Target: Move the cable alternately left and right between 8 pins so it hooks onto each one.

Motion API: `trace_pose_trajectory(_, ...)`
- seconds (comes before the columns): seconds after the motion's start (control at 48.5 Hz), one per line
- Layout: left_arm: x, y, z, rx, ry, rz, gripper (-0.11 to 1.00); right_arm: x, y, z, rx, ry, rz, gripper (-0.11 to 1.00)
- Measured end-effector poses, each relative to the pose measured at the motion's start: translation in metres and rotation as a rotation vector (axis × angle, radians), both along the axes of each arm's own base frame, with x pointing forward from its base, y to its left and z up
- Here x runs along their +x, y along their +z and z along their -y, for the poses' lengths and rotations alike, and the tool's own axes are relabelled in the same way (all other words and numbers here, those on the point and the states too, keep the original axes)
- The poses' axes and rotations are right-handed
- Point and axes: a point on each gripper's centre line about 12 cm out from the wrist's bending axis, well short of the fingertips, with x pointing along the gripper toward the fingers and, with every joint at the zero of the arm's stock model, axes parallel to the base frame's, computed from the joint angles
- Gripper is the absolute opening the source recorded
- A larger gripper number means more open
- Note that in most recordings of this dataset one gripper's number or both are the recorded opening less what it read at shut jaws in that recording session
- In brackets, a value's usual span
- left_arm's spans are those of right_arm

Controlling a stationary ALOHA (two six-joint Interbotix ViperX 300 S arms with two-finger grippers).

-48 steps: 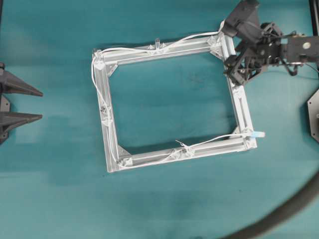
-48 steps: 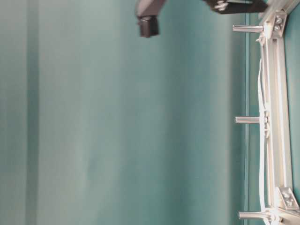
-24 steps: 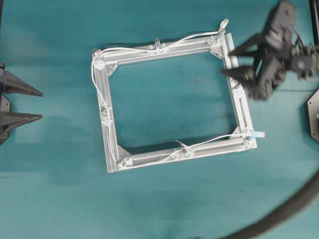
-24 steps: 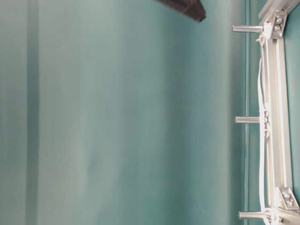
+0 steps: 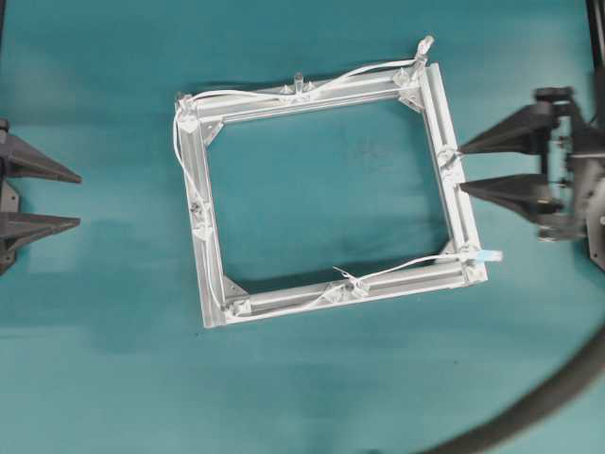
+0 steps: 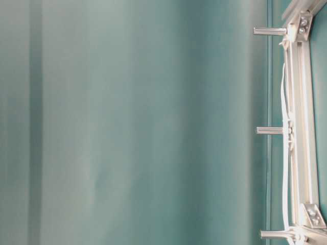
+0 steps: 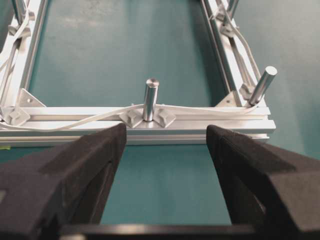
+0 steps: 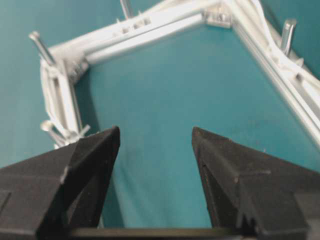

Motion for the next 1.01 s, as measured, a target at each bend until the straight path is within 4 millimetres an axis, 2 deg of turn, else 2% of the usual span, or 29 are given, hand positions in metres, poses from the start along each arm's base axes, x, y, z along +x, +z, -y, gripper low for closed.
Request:
trace_pose_trajectory(0.227, 0.0, 0.0, 0.0, 0.002, 0.0, 0.003, 0.74, -0.054, -0.003, -0.003, -0.028, -0.031, 0.137, 0.62)
trace_pose_trajectory(0.371, 0.0, 0.0, 0.0, 0.0, 0.0, 0.002, 0.74, -0.075, -0.011, -0.01, -0.012, -0.008, 0.194, 0.62)
trace_pose_trajectory(0.701, 0.0, 0.001, 0.0, 0.002, 0.0, 0.001, 0.74, -0.075, -0.038, -0.029, 0.001, 0.138, 0.087, 0.63)
trace_pose_trajectory(1.011, 0.0, 0.0, 0.0, 0.001, 0.0, 0.0, 0.74, -0.076, -0.041, -0.03, -0.023, 0.156, 0.107, 0.62)
